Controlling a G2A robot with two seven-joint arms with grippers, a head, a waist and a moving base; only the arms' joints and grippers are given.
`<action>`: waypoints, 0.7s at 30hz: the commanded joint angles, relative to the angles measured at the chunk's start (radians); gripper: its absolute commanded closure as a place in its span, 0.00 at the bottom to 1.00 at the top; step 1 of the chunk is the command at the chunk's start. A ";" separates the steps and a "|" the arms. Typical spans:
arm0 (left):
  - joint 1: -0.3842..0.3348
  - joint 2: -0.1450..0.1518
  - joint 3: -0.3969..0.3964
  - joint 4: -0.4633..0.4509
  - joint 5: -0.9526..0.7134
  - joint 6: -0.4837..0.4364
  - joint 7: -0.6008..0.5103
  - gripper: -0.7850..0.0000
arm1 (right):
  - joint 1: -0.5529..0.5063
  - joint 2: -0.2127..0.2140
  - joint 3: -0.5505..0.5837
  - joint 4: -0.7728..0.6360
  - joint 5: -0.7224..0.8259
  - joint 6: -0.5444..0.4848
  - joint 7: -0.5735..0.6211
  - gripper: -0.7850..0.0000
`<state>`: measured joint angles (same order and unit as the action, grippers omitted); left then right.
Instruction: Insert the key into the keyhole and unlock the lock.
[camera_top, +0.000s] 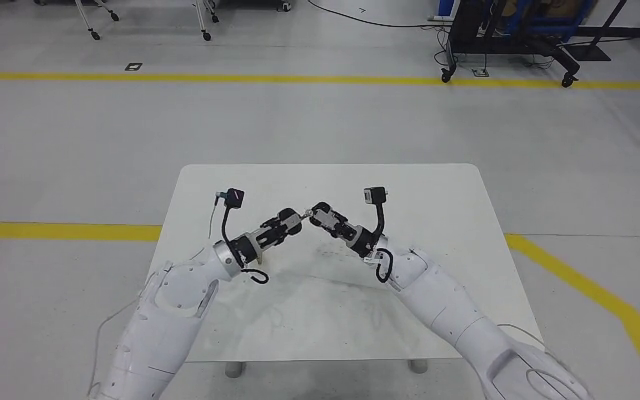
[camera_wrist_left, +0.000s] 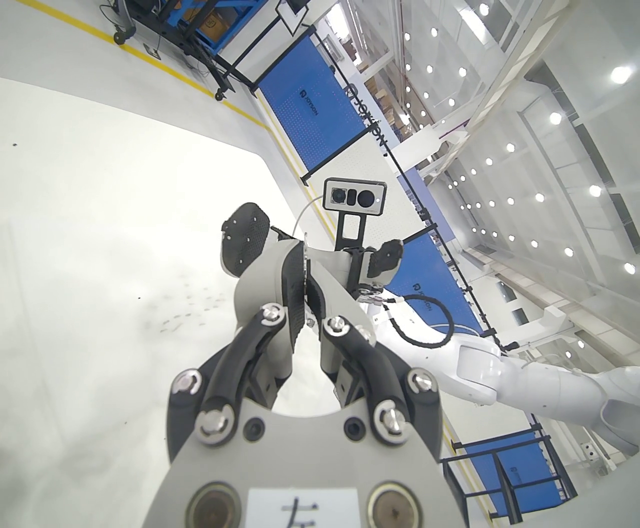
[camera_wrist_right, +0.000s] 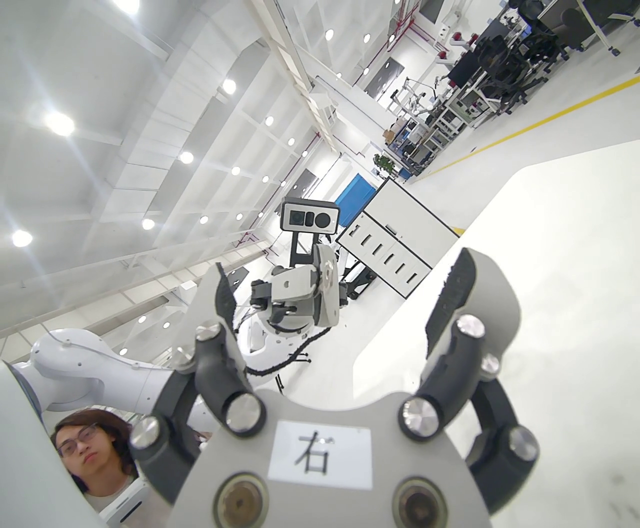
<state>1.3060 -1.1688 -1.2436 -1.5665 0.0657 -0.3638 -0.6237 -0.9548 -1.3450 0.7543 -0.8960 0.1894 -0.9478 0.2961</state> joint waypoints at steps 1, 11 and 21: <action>0.001 0.002 0.000 -0.003 -0.010 0.007 -0.023 1.00 | 0.002 0.011 0.013 0.001 -0.027 0.013 0.061 0.00; -0.037 0.012 0.031 0.017 -0.088 0.022 -0.272 1.00 | -0.022 0.114 0.157 -0.080 0.117 0.098 0.538 0.14; -0.053 0.019 0.048 0.025 -0.095 0.012 -0.329 1.00 | -0.061 0.144 0.183 -0.156 0.260 0.223 0.794 0.59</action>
<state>1.2544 -1.1510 -1.1987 -1.5401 -0.0366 -0.3514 -0.9417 -1.0175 -1.2011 0.9369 -1.0550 0.4553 -0.7305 1.0888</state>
